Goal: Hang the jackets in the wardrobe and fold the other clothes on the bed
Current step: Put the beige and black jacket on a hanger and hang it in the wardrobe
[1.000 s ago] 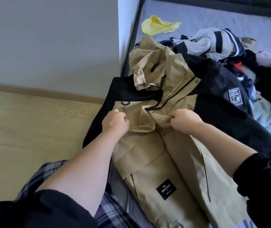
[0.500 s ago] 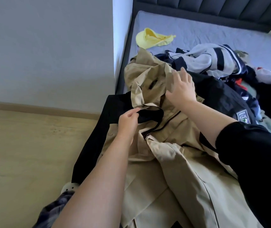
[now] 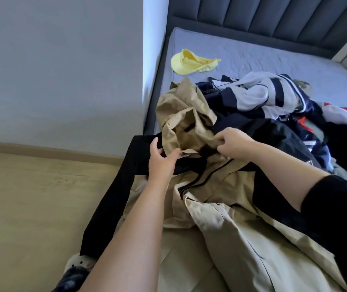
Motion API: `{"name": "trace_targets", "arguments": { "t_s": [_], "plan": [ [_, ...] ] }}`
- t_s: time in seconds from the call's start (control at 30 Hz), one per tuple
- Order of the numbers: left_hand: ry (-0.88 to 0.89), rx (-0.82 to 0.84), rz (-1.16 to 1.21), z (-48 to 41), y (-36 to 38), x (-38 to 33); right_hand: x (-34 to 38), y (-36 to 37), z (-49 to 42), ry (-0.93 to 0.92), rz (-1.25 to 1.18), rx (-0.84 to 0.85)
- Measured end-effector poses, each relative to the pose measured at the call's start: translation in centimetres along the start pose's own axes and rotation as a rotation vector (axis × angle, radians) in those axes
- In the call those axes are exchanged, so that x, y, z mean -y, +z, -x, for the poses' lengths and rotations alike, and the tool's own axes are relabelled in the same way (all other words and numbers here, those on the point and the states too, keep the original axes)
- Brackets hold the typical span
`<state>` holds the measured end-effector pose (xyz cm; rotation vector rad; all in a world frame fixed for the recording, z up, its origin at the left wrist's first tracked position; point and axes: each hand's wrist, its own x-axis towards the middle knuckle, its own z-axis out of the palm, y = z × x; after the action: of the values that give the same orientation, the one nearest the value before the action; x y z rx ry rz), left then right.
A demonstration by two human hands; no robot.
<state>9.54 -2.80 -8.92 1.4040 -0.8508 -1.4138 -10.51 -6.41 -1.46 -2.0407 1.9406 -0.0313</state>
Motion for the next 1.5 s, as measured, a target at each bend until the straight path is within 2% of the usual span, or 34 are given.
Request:
{"name": "trace_targets", "arguments": {
  "t_s": [0.1,0.17,0.23,0.37,0.53,0.63,0.73,0.83,0.93,1.0,1.07,1.1,1.13,1.23,1.3,1.4,1.5],
  "plan": [
    [0.167,0.039,-0.211,0.8,0.9,0.1,-1.2,-0.4,3.1,-0.021,-0.137,0.106],
    [0.351,-0.007,-0.554,1.7,1.8,0.2,-1.8,-0.4,5.1,-0.036,-0.186,0.114],
    [0.554,-0.037,-0.946,3.0,2.9,0.6,-2.4,0.3,7.0,-0.045,-0.166,0.004],
    [0.738,0.266,-1.152,7.5,5.6,2.4,-4.4,2.5,12.2,-0.033,-0.105,-0.301],
    [1.001,0.573,-1.384,14.1,8.4,6.9,-9.1,7.2,20.8,0.203,0.111,-0.345],
    [0.928,0.649,-1.366,17.7,10.6,9.3,-10.8,10.9,25.7,0.281,0.106,-0.325],
    [0.817,0.725,-1.414,20.9,12.3,12.2,-12.6,14.2,29.9,0.484,-0.068,-0.204],
    [0.851,0.818,-1.528,22.2,12.7,14.3,-14.6,15.9,33.4,0.576,-0.261,-0.144],
    [0.859,0.824,-1.569,22.0,12.5,14.9,-16.4,16.0,35.9,0.595,-0.324,-0.118],
    [0.833,0.815,-1.576,21.9,12.4,15.1,-17.2,15.7,36.9,0.642,-0.341,-0.288],
    [0.819,0.809,-1.585,22.2,12.5,15.3,-18.4,15.2,37.0,0.729,-0.242,-0.594],
    [0.812,0.808,-1.588,22.4,12.7,15.3,-19.5,14.6,36.7,0.777,-0.153,-0.691],
    [0.804,0.81,-1.588,22.5,12.9,15.3,-20.7,13.8,36.2,0.841,-0.066,-0.695],
    [0.783,0.822,-1.593,22.8,13.4,14.9,-24.1,12.1,35.0,1.062,0.034,-0.411],
    [0.786,0.833,-1.603,23.0,13.7,14.4,-25.0,12.3,34.5,1.089,0.049,-0.229],
    [0.812,0.832,-1.593,23.2,14.2,13.7,-23.3,13.3,33.9,0.86,0.199,0.028],
    [0.856,0.816,-1.582,23.5,14.8,13.1,-21.6,13.5,34.0,0.552,0.18,0.124]
  ]
}}
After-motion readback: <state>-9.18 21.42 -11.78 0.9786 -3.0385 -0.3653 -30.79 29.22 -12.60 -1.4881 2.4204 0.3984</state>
